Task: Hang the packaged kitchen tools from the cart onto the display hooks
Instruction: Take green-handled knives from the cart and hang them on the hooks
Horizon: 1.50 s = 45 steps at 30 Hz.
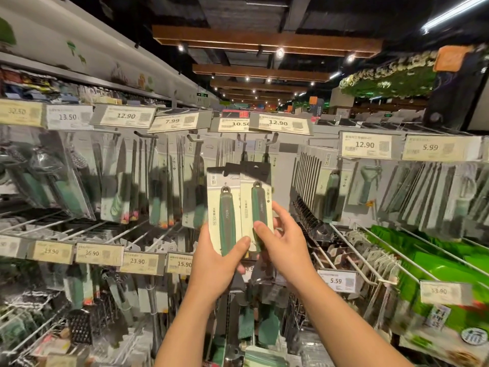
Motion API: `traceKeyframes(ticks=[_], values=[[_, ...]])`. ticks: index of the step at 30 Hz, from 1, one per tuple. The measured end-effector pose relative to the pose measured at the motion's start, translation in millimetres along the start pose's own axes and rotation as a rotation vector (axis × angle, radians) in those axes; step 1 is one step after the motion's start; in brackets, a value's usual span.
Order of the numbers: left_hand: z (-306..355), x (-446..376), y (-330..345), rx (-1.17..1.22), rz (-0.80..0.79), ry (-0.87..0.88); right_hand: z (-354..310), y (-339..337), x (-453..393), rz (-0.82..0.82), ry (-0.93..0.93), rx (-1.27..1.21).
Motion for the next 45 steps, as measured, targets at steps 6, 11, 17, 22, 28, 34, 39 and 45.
traceKeyframes(ticks=[6,11,17,22,28,34,39,45], values=[[2,1,-16,0.019,0.102,0.0,-4,-23,4,0.154,-0.109,0.156],[3,0,-21,0.013,0.134,0.005,-24,-39,6,0.272,-0.216,0.16],[1,1,-12,0.008,0.102,0.006,-41,-42,-2,0.304,-0.273,0.134],[0,0,-8,-0.001,0.097,0.011,-41,-41,3,0.333,-0.291,0.109],[-2,-2,-10,-0.003,0.116,0.012,-45,-41,-6,0.35,-0.283,0.11],[-5,-6,-8,0.006,0.118,-0.01,-20,-35,-42,0.308,-0.118,0.154],[-5,-8,-3,-0.001,0.124,-0.029,7,-21,-100,0.205,0.039,0.158],[-10,-10,-1,-0.013,0.163,-0.058,23,-20,-133,0.107,0.101,0.097]])
Point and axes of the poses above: each hand's wrist, its own x-axis away from the middle knuckle, its own y-axis out of the palm, z = x × y, the point moved 7 cm from there along -x, towards the middle knuckle, and after that the axes turned 8 degrees about x, right-handed, at the moved point
